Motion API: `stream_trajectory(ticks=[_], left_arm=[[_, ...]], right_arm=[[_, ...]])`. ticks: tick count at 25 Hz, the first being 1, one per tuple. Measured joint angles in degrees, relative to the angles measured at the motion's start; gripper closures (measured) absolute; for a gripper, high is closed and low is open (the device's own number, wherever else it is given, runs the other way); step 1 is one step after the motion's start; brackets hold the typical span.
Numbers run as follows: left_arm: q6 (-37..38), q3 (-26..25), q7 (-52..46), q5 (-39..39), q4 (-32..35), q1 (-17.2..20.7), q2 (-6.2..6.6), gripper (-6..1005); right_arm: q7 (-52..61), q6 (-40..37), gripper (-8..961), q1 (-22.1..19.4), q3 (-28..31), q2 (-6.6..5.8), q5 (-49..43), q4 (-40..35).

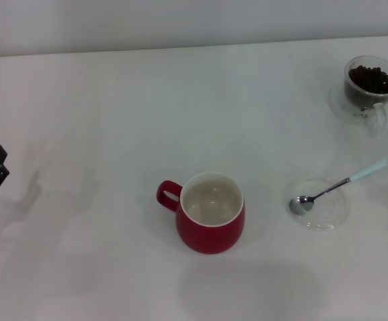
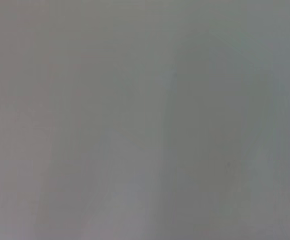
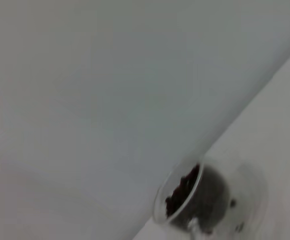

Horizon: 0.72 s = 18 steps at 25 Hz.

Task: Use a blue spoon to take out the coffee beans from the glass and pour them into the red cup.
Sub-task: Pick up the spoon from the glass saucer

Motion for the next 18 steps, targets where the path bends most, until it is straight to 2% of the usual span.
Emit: stream_trajectory(ticks=[11,18], left_arm=[[-0.12,0.01,0.00,-0.03,0.08,-0.77,0.05,138],[-0.15,0.01,0.00,-0.02,0.33,-1.00,0.11,137]], right_arm=[[0.67,0.86,93,1.57,-2.93,2.85,-1.91,1.25],[0.21,-0.62,111,3.11,-4.54,3.04,-2.05,2.32]])
